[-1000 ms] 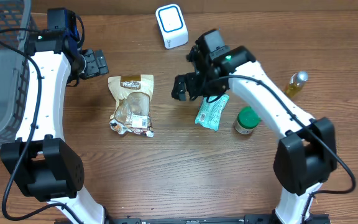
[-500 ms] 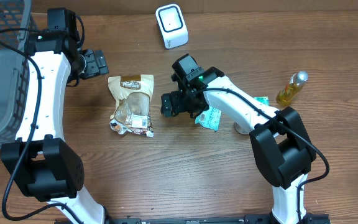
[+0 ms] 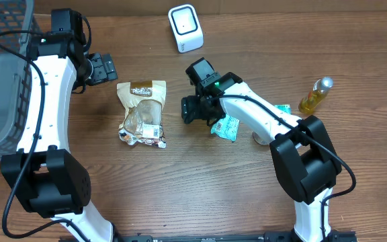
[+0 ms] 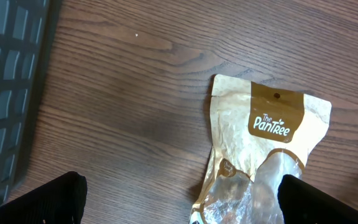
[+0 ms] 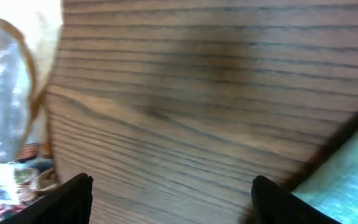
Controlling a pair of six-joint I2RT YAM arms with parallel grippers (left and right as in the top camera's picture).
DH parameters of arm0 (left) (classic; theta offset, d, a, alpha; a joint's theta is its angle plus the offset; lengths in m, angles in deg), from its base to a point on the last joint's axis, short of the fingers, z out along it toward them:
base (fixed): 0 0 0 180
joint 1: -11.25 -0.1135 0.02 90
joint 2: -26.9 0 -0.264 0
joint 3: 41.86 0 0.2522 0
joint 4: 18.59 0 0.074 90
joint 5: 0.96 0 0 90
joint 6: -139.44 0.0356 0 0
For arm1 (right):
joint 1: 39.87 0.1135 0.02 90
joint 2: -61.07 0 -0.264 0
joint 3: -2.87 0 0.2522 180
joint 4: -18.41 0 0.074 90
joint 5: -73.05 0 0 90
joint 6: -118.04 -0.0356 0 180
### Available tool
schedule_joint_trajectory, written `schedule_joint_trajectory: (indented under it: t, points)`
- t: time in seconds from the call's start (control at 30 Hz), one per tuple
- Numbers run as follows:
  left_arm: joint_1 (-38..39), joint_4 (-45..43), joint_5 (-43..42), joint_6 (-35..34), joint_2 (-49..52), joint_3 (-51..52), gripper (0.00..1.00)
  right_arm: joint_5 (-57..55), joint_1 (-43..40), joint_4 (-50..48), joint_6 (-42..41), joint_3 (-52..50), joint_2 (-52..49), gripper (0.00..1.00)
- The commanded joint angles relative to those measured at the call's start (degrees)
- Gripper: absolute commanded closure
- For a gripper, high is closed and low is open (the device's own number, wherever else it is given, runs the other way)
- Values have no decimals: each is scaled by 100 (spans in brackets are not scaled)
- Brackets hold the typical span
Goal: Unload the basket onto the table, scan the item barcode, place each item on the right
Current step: 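Release the packet and raise the right gripper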
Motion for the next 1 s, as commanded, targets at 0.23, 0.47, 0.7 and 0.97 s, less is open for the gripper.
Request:
schedule_joint_trajectory:
  t: [0.23, 0.47, 0.7, 0.97]
  points:
    - [11, -2, -24, 111, -26, -90, 0, -715, -20, 376, -85, -37, -22, 21]
    - [11, -2, -22, 114, -24, -90, 0, -1429, -175, 841, -85, -37, -22, 20]
    - [11, -2, -24, 111, -26, -90, 0, -1379, -485, 1147, -85, 415, -20, 22]
    - [11, -2, -22, 111, -24, -90, 0, 72, -420, 24, -817, 302, -28, 96]
